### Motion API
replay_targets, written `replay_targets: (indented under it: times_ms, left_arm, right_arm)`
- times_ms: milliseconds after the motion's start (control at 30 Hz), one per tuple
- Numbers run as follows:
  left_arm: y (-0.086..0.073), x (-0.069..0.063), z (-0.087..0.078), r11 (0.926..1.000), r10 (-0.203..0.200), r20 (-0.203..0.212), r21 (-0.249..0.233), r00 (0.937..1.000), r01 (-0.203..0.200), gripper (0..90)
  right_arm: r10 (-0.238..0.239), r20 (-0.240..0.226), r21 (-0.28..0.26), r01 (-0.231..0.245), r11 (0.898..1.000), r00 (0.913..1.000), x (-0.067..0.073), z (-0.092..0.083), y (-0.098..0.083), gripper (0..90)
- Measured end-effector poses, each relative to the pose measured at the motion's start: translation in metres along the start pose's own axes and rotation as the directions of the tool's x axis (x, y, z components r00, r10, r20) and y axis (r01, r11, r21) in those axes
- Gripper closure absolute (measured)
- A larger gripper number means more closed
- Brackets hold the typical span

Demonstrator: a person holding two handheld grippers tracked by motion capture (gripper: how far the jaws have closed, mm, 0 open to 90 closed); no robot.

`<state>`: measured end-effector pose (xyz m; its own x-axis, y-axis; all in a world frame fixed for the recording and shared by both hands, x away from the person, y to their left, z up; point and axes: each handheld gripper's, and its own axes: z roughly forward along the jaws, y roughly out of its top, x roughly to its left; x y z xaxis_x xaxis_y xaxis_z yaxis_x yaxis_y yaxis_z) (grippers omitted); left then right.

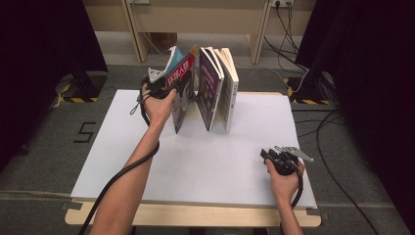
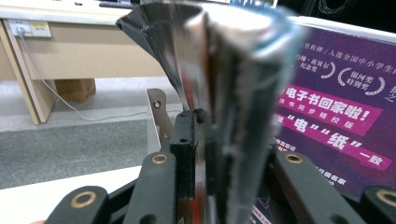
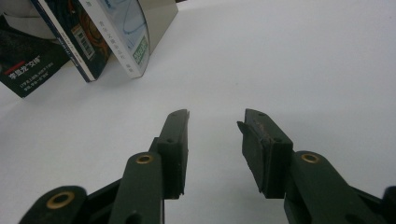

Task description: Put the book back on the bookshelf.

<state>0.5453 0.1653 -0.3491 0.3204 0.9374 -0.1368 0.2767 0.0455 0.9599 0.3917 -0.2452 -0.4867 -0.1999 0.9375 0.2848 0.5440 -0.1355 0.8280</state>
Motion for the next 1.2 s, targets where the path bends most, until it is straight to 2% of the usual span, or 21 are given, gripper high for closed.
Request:
replay_targets:
  times_ms: [200, 500, 600, 733, 1000, 1200]
  left_arm:
    - [0.001, -0.001, 0.002, 0.9995, 0.026, 0.001, 0.017, 0.9997, -0.026, 76.6]
    - [0.005, -0.009, 0.004, 0.9976, 0.020, -0.016, 0.067, 0.9997, -0.019, 85.5]
    - [0.006, -0.011, 0.004, 0.9976, 0.015, -0.014, 0.068, 0.9998, -0.014, 86.0]
    - [0.005, -0.013, 0.004, 0.9993, -0.001, 0.000, 0.037, 1.0000, 0.001, 86.2]
    - [-0.001, -0.014, 0.006, 0.9984, -0.004, -0.010, -0.056, 0.9999, 0.003, 86.4]
    - [-0.006, -0.010, 0.007, 0.9984, -0.008, -0.020, -0.057, 0.9998, 0.007, 86.1]
  right_arm:
    - [0.000, 0.002, -0.001, 0.000, 1.000, 1.0000, 0.000, 0.000, 0.000, 61.4]
    - [-0.001, 0.000, 0.004, 0.001, 1.000, 1.0000, -0.001, 0.000, 0.000, 61.2]
    - [-0.002, 0.000, 0.005, 0.002, 1.000, 1.0000, -0.001, 0.000, 0.000, 61.2]
    - [-0.007, 0.002, 0.006, 0.007, 1.000, 1.0000, 0.000, 0.001, 0.000, 61.2]
    - [0.006, -0.003, 0.007, -0.006, 1.000, 1.0000, 0.001, 0.001, 0.000, 61.2]
    - [-0.003, -0.001, 0.006, 0.003, 1.000, 1.0000, -0.001, 0.000, 0.000, 61.2]
